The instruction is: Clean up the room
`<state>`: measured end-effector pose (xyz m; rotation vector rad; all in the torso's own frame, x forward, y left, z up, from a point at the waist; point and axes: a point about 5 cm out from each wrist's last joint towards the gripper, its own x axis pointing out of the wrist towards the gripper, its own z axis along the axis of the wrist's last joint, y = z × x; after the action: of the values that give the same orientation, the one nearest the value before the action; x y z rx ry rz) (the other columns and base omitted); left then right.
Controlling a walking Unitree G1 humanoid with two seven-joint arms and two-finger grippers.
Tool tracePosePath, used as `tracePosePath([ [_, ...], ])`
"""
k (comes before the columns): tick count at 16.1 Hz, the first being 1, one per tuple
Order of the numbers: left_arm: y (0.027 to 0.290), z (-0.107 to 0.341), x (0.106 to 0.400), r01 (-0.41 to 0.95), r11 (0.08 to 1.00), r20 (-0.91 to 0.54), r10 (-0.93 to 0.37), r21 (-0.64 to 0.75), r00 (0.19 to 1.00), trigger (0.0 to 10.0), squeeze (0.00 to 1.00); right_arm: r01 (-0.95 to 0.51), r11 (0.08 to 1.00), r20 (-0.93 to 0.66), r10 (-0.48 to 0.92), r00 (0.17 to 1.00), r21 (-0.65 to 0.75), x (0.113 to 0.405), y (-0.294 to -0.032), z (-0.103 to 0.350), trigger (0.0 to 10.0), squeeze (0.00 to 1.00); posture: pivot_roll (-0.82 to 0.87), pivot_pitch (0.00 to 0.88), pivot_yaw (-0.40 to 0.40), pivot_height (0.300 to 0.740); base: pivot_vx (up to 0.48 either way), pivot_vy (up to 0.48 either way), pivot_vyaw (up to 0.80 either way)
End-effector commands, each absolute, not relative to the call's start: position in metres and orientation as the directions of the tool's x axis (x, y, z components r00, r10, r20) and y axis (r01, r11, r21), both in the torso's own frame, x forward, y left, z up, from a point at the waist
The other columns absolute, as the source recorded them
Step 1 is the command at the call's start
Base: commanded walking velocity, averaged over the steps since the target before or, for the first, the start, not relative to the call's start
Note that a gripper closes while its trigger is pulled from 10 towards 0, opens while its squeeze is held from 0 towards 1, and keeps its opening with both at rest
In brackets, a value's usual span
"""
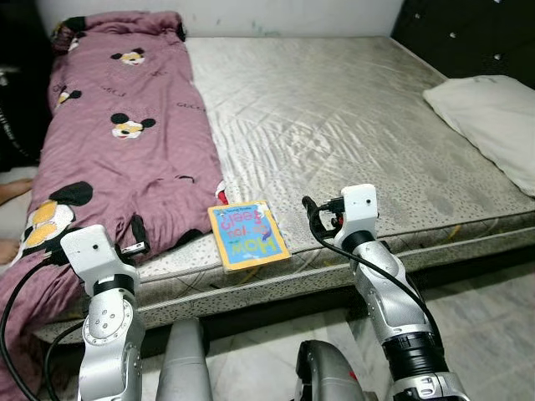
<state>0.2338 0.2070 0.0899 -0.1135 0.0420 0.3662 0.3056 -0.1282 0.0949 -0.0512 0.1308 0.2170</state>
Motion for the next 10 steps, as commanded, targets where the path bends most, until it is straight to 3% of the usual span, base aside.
tracePosePath([
  [1, 0.2031, 0.0939, 0.2357, -0.333, 0.936, -0.043, 0.330, -0.112, 0.943, 10.0, 0.00, -0.205, 0.978, -0.132, 0.197, 0.971, -0.049, 0.3068, -0.1325, 0.0961, 10.0, 0.00, 0.02, 0.000, -0.074, 0.633, 0.000, 0.000, 0.00],
  [4, 0.2013, 0.0946, 0.2362, -0.319, 0.940, -0.037, 0.317, -0.121, 0.948, 10.0, 0.00, -0.205, 0.977, -0.129, 0.197, 0.972, -0.056, 0.3070, -0.1324, 0.0964, 10.0, 0.00, 0.01, 0.000, -0.072, 0.633, 0.186, 0.000, 0.00],
  [10, 0.2001, 0.0953, 0.2376, -0.310, 0.942, -0.032, 0.309, -0.130, 0.951, 10.0, 0.00, -0.212, 0.975, -0.123, 0.203, 0.971, -0.069, 0.3084, -0.1316, 0.0975, 10.0, 0.00, 0.01, 0.000, -0.074, 0.633, 0.360, 0.000, 0.00],
])
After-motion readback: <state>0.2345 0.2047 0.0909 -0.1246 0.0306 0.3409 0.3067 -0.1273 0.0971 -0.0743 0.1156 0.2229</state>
